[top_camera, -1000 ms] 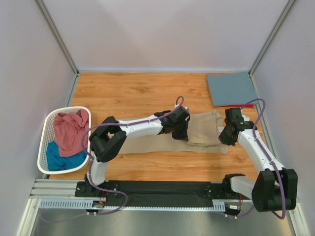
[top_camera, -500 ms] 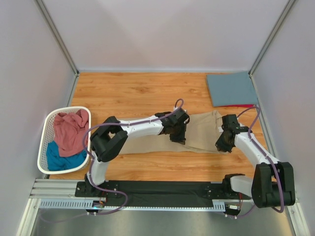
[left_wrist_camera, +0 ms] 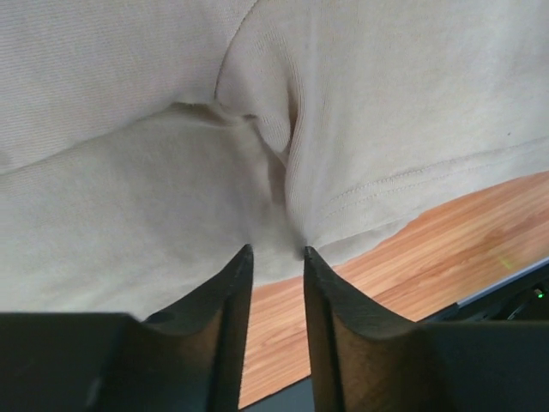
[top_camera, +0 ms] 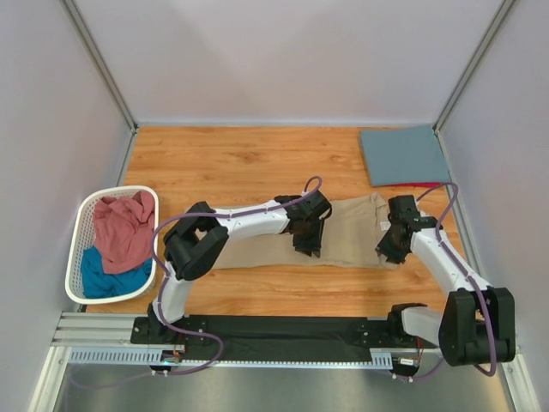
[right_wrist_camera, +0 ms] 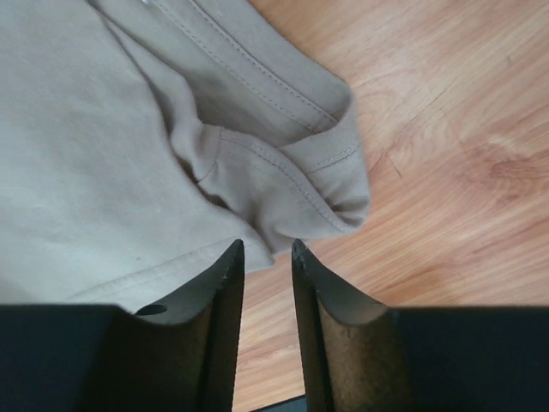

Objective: Fold and stack the t-shirts
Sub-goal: Fold the tshirt

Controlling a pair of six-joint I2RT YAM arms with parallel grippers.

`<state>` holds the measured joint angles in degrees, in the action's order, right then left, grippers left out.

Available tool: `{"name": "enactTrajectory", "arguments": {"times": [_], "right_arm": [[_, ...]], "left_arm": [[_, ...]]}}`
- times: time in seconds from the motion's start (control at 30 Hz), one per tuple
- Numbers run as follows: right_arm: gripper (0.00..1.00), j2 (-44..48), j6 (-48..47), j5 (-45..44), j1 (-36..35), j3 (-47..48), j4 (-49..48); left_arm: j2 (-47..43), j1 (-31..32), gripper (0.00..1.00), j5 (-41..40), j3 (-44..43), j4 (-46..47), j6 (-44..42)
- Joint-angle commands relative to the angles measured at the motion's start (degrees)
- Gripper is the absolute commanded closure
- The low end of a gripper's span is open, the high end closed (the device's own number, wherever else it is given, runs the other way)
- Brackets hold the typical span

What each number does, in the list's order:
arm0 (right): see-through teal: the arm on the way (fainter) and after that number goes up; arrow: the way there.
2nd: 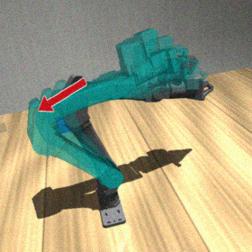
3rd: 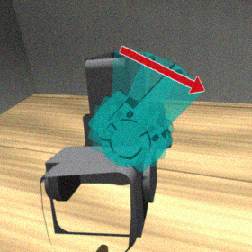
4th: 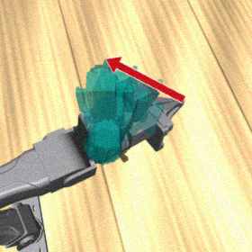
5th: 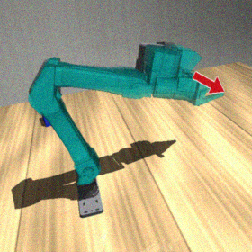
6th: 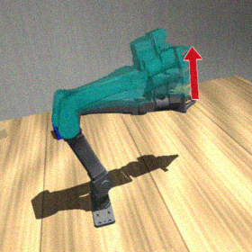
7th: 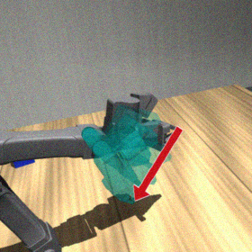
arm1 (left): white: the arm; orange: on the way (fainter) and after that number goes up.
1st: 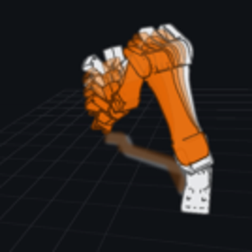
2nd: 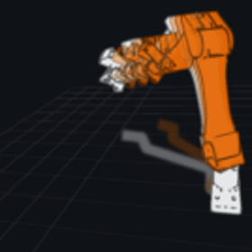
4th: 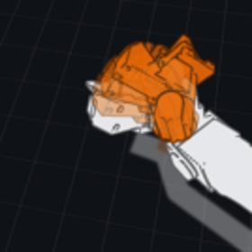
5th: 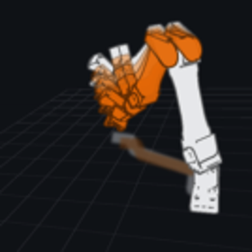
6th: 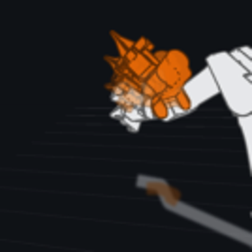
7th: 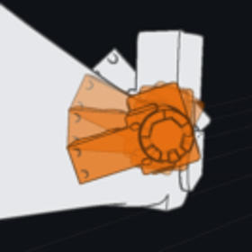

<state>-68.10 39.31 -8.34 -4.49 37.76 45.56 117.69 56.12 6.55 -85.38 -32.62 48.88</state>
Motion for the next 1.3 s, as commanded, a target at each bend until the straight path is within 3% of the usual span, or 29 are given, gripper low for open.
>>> {"name": "enactTrajectory", "arguments": {"times": [0.0,0.2,0.43,0.57,0.8,1.1,1.27], "right_arm": [[0.68,3.1,1.8,-2.8,-0.3,6.2,3.0],[0.70,-1.5,2.7,1.6,-0.8,10.2,-8.2],[0.71,-17.1,3.9,-1.0,-0.7,12.5,-16.3],[0.72,-19.5,3.8,-4.4,-0.7,10.9,-18.5],[0.70,-20.8,-1.3,-4.8,-0.6,10.9,-22.1],[0.66,-24.8,-1.3,-0.7,-4.0,16.7,-22.4],[0.65,-31.7,-2.6,0.9,-4.9,21.8,-21.5]], "left_arm": [[-5.4,-0.1,0.61,-0.7,-3.4,-3.9,-1.7],[-9.7,-6.6,0.59,-2.6,-3.8,-7.5,-6.1],[-12.4,-17.8,0.57,-3.8,8.5,-6.2,-7.7],[-12.2,-21.6,0.56,-6.2,13.0,-6.9,-7.8],[-10.5,-23.8,0.56,-10.5,14.4,-11.5,-6.8],[-24.9,-23.8,0.54,-13.8,18.5,-16.0,-7.3],[-30.3,-21.8,0.53,-14.8,20.2,-17.4,-9.6]]}}
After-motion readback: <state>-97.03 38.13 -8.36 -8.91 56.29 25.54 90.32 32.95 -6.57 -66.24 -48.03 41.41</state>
